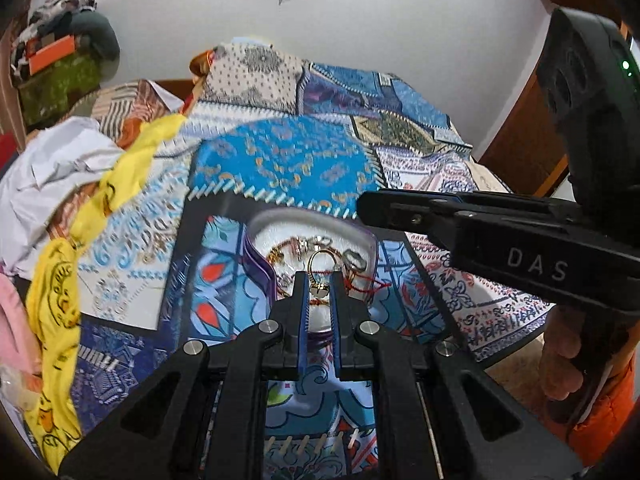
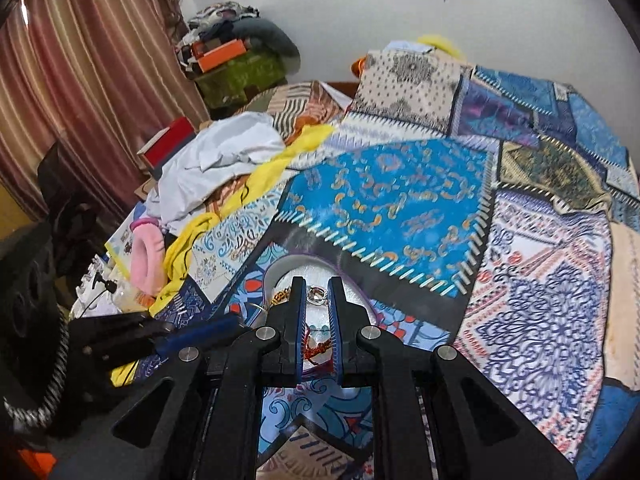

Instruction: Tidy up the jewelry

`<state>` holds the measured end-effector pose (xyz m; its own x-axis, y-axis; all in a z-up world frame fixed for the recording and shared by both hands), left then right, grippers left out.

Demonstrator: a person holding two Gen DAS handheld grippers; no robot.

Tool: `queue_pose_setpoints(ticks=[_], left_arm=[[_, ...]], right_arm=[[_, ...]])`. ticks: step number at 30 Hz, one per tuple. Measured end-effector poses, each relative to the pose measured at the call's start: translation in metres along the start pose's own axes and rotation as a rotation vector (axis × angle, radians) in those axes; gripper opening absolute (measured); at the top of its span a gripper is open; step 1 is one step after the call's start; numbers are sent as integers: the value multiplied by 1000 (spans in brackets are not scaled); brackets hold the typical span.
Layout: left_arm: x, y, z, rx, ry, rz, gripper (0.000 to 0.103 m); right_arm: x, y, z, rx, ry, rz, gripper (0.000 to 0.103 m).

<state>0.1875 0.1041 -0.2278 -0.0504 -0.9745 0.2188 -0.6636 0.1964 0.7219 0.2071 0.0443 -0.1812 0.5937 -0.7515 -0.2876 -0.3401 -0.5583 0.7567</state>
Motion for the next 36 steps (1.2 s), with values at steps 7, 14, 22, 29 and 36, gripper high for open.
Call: queue_pose_setpoints(ticks=[7, 14, 22, 29, 36], left_arm=[[-1, -9, 0, -16, 4, 12, 8], [0, -10, 5, -23, 21, -11, 8], [5, 27, -12, 46, -8, -56, 8], [18, 94, -38, 199, -50, -127, 8], [45, 181, -59, 423, -86, -185, 20]], right_arm=[[0, -15, 5, -38, 6, -2, 10], [1, -20, 7, -81, -15, -17, 12], [-9, 18, -3, 8, 8, 8, 22], [-22, 98, -18, 216, 55, 71, 22], [-41, 191, -17, 464, 83, 111, 22]])
Point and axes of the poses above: each gripper's, at about its wrist camera, not at the fingertips, and y roughly against the way its jaws point, x to its right, z to its underside, the point moved 6 cm from there along -y, roughly the way its jaws point, and after that the axes turned 4 degrees about -y, right-handed, at the moved point
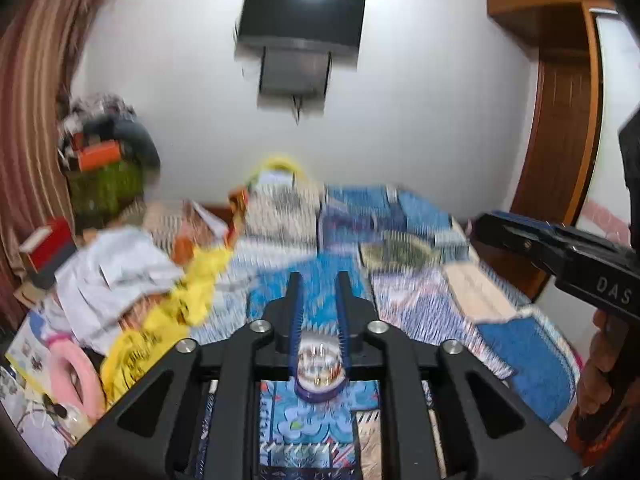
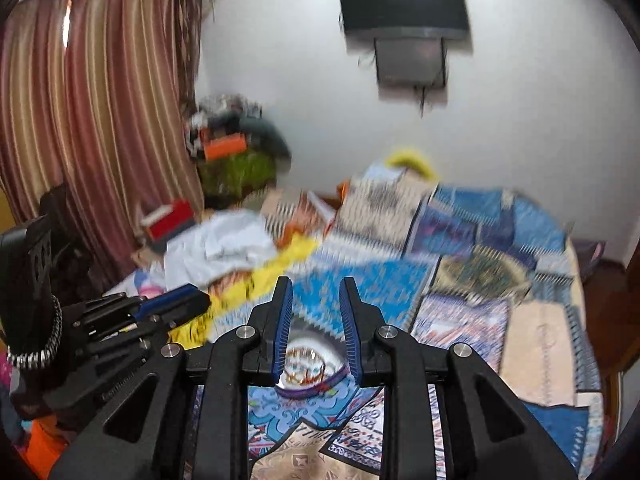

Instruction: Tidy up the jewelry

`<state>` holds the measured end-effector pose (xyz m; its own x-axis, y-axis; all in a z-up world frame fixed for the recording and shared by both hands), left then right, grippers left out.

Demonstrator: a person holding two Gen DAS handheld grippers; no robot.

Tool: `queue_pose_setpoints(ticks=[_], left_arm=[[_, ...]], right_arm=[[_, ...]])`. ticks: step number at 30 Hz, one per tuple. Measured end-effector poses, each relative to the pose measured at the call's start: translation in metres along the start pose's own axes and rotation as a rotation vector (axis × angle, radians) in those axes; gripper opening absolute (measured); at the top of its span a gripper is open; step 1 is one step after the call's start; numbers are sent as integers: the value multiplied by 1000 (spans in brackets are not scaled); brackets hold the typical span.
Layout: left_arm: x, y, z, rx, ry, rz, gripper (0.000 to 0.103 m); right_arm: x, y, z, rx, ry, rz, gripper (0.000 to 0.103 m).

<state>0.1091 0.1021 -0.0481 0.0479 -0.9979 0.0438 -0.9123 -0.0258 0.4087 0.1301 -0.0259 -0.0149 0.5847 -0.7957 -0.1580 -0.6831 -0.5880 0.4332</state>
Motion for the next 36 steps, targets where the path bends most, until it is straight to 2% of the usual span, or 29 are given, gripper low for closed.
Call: queue_pose_setpoints(ticks=[2, 6, 8, 10, 13, 19, 36], left_arm=[[6, 24, -12, 68, -13, -16, 24], [17, 66, -26, 184, -31, -54, 43], [20, 82, -29, 220, -33, -67, 55], [23, 92, -30, 238, -31, -75, 74], [22, 105, -30, 268, -16, -108, 96], [20, 117, -28, 286, 3, -129, 98], [34, 116, -21, 272, -24, -126, 99]], right_arm=[[-2, 22, -5, 57, -1, 10, 22], [-6, 57, -8, 152, -5, 38, 25], [-7, 68, -8, 184, -5, 50, 40], [-9, 79, -7, 222, -5, 70, 68], [-8, 92, -7, 265, -1, 106, 84], [-4, 98, -4, 300, -17, 163, 102], [-8, 107, 7, 290, -13, 159, 102]])
Point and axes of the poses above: each gripper's, at about its wrist camera, not at the fingertips, and y roughly against the way its jaws point, x to its right, z to its underside, the point moved 6 cm from there along -y, roughly the way its jaws point, and after that the axes turned 4 degrees about -y, right-handed, at the moved point
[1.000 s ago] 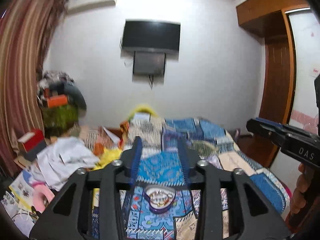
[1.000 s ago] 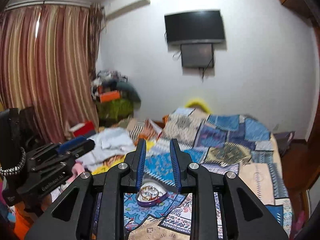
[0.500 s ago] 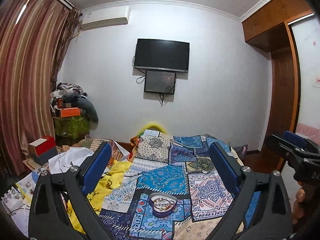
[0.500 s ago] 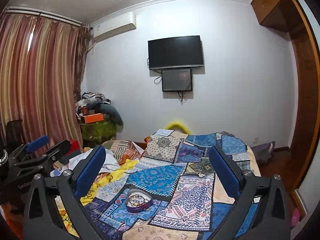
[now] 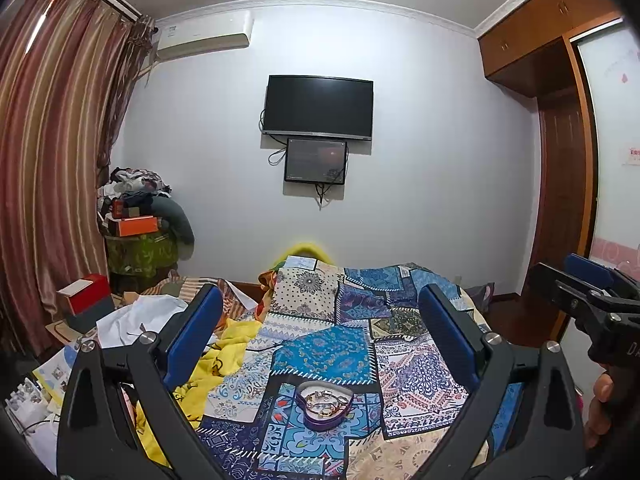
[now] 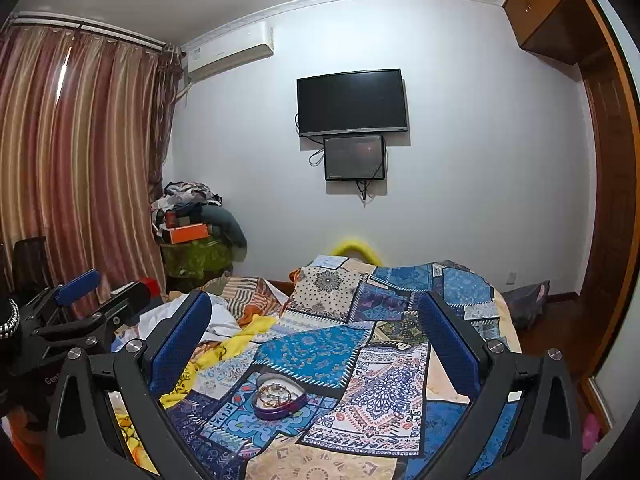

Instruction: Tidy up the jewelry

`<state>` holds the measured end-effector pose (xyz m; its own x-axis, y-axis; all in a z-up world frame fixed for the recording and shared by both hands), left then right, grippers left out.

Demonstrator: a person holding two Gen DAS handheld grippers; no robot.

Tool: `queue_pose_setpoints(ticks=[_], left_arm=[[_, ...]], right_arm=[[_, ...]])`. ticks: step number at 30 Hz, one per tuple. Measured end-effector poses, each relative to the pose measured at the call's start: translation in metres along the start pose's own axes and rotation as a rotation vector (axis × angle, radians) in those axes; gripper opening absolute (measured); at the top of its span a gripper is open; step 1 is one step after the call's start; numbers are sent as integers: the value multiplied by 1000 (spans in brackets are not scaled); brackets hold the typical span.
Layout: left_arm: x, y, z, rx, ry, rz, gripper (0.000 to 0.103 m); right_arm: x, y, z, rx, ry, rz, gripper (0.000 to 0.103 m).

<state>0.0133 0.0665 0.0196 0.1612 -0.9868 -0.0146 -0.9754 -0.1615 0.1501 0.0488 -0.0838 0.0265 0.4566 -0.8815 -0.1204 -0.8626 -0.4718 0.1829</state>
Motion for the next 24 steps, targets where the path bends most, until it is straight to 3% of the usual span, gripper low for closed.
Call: queue_pose_setpoints(ticks=[24], left_arm=[[-1, -5, 2, -23, 11, 34, 101]], right_arm=[[-1, 0, -3, -19, -6, -2, 102]])
Point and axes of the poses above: each gripper's, at about its wrist camera, not at the fingertips, and y roughly against the way its jaws point, x to its right, z to its underside, the point moved 6 cm from there along -y, roughly the way its jaws point, and after that the axes turned 4 degrees about -y, right-handed, at the moved point
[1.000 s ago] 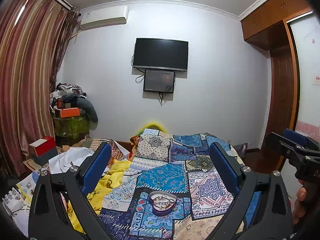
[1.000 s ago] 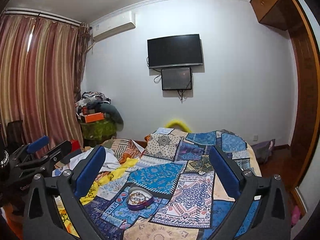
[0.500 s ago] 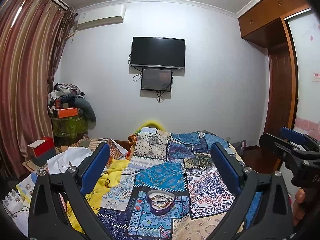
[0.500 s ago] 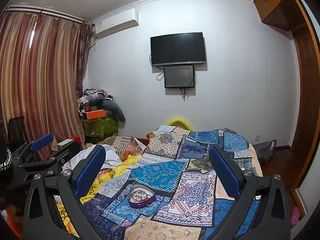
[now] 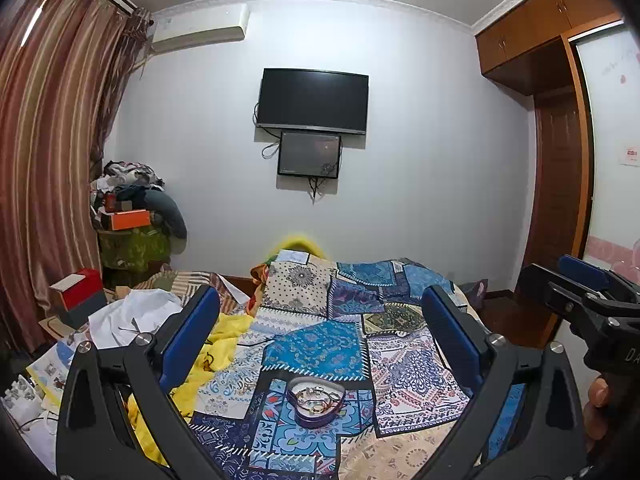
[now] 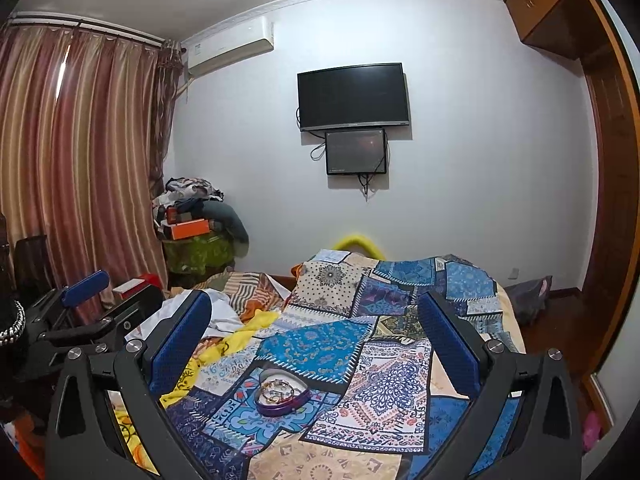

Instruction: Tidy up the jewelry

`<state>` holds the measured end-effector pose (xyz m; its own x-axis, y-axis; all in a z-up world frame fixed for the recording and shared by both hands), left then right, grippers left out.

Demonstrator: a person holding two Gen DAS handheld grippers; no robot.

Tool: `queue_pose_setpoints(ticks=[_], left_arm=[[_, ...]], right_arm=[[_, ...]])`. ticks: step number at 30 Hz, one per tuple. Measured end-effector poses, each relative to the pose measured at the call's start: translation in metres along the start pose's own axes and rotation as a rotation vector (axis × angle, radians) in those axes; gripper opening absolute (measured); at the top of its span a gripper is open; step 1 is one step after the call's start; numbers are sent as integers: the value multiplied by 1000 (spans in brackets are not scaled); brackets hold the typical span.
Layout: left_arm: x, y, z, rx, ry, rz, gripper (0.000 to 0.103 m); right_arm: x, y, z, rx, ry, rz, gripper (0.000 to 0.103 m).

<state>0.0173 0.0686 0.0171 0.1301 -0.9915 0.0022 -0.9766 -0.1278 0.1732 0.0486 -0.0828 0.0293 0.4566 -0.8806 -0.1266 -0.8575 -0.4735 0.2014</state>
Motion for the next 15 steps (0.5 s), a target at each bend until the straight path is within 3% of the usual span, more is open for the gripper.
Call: queue_pose_setpoints(ticks=[15], left_arm=[[4, 1, 0, -13, -19, 31, 101]], right_arm=[[0, 0, -1, -2, -8, 1, 102]])
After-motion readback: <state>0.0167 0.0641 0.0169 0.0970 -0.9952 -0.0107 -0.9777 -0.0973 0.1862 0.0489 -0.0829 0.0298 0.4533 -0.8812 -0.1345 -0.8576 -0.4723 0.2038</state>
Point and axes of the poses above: each gripper's, at about its wrist camera, not at the fingertips, and y roughly against the way its jaws point, x to its right, z to its underside, the point moved 6 cm from there along -y, roughly the way its jaws point, and after that the axes turned 4 degrees about -y, right-handed, at the moved point
